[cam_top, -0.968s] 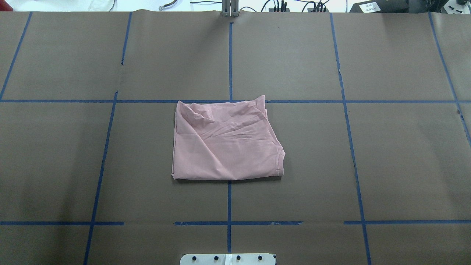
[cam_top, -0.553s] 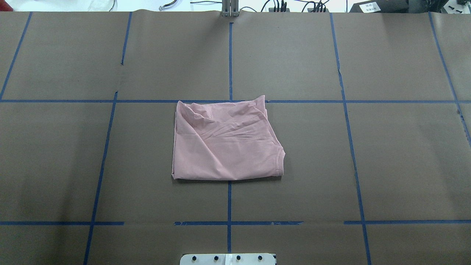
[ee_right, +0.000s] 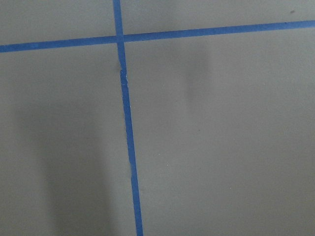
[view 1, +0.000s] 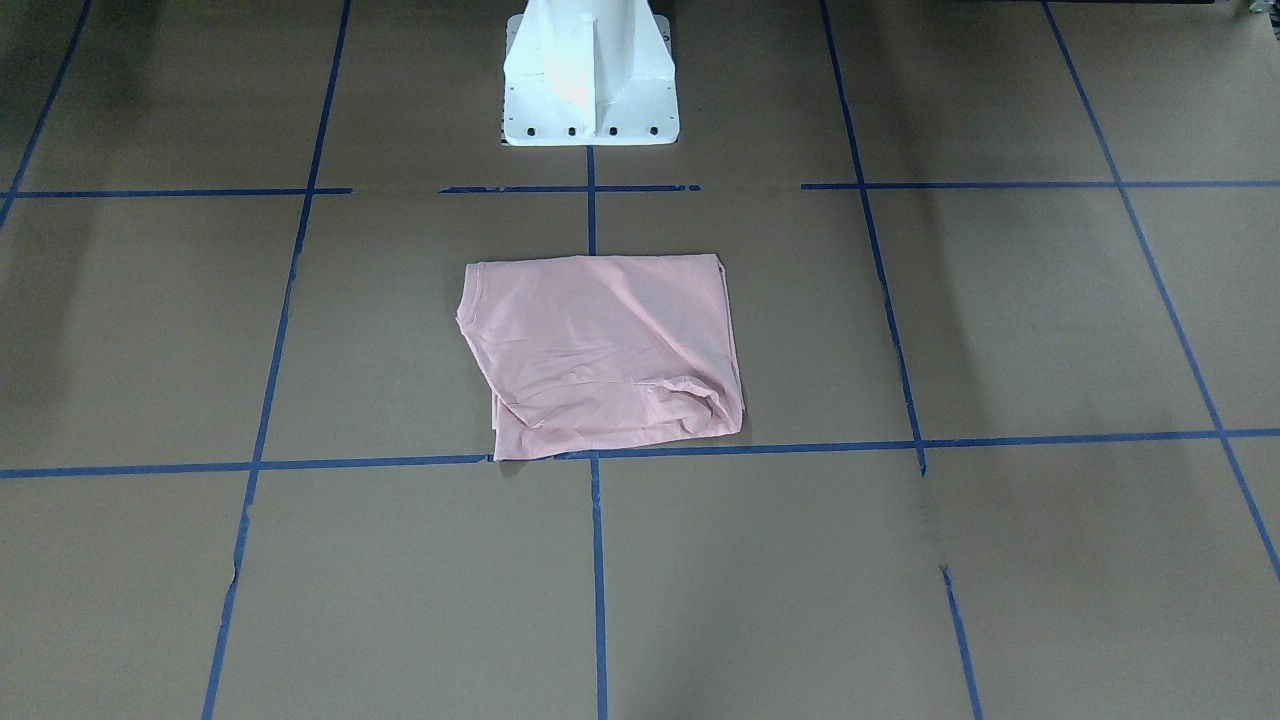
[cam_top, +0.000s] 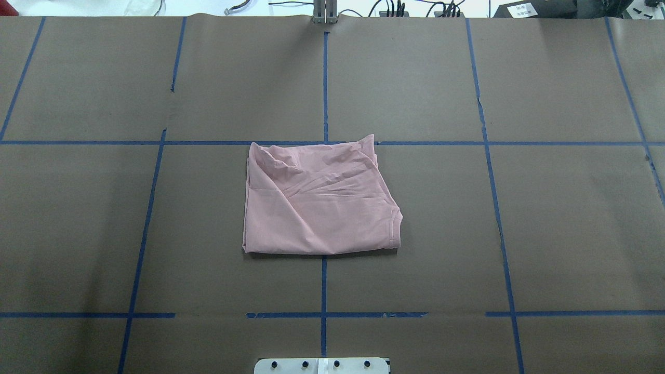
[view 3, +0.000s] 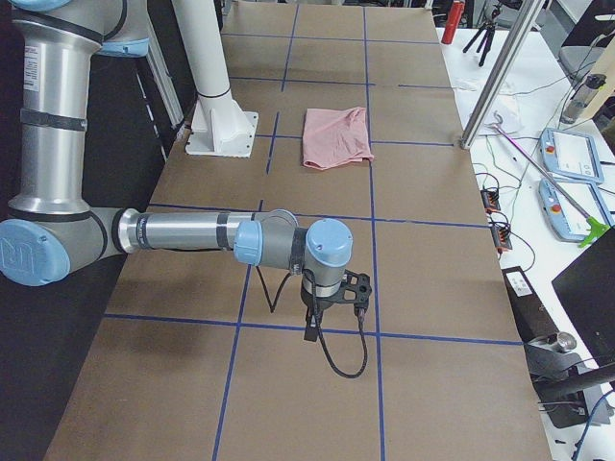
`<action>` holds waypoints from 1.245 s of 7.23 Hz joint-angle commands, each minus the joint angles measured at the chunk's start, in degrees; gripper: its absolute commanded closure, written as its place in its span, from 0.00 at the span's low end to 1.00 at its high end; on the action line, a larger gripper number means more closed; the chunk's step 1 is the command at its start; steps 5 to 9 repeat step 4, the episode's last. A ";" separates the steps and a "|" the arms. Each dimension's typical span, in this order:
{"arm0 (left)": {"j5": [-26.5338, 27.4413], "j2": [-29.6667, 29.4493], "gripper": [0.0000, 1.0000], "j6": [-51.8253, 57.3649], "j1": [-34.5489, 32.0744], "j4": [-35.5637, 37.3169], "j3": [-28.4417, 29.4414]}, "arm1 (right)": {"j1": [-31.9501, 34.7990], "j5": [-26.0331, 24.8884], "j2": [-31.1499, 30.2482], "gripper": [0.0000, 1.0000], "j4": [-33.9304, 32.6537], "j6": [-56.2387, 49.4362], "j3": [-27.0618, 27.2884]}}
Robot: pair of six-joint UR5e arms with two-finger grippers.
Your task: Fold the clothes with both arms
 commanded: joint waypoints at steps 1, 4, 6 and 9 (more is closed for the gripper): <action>0.18 0.06 0.00 0.00 0.00 0.04 0.03 | 0.00 -0.02 0.00 0.00 0.01 0.00 0.00; 0.88 -0.03 0.00 0.00 0.00 0.04 0.03 | 0.00 -0.02 -0.17 0.00 0.36 0.00 -0.09; 0.88 -0.03 0.00 0.00 0.00 0.04 0.03 | 0.00 -0.02 -0.17 0.00 0.36 0.00 -0.09; 0.88 -0.03 0.00 0.00 0.00 0.04 0.03 | 0.00 -0.02 -0.17 0.00 0.36 0.00 -0.09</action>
